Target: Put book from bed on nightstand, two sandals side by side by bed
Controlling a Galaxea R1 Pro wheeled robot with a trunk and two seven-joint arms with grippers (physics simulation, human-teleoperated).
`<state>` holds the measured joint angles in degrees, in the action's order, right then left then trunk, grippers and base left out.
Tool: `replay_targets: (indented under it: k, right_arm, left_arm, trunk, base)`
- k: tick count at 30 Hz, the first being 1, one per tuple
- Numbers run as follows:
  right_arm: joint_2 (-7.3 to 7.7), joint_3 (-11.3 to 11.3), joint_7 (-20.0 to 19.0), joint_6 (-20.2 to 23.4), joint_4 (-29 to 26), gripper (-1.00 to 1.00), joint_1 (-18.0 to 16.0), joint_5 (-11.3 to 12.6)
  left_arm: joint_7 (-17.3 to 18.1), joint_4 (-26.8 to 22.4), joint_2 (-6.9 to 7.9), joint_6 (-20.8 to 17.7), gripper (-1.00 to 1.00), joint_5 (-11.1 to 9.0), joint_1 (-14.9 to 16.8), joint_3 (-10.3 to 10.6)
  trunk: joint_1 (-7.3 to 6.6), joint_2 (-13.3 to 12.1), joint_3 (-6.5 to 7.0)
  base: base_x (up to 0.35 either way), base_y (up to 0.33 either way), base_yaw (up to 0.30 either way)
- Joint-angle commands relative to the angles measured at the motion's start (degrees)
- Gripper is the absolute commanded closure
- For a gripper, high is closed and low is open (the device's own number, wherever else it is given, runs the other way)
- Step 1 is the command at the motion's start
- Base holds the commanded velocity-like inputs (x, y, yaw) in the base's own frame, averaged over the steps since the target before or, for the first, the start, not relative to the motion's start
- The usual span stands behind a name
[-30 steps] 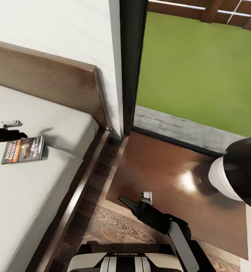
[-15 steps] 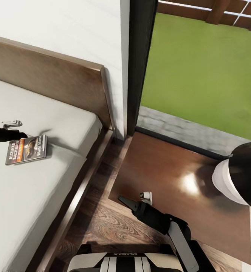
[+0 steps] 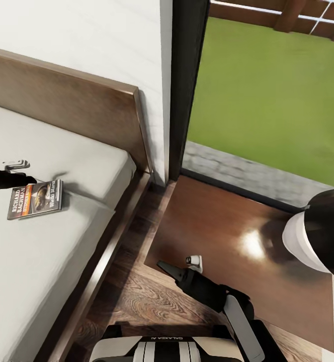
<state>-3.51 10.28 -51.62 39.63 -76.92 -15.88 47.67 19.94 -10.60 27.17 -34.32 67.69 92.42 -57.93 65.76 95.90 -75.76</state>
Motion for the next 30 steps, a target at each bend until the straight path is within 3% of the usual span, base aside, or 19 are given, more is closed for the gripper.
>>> replay_targets:
  k: [1,30]
  right_arm:
    - [-0.01,0.0,0.0,0.4,0.0,-1.00,0.0,0.3]
    - [-0.01,0.0,0.0,0.4,0.0,-1.00,0.0,0.4]
  left_arm:
    - [0.4,-0.1,-0.01,-0.1,-1.00,0.6,0.0,-0.4]
    - [0.4,0.0,-0.22,-0.2,-1.00,0.5,0.0,-0.3]
  trunk:
    - [0.00,0.0,-0.03]
    - [0.00,0.0,-0.03]
  base:
    - [0.000,0.000,0.000]
    - [-0.019,-0.030,0.000]
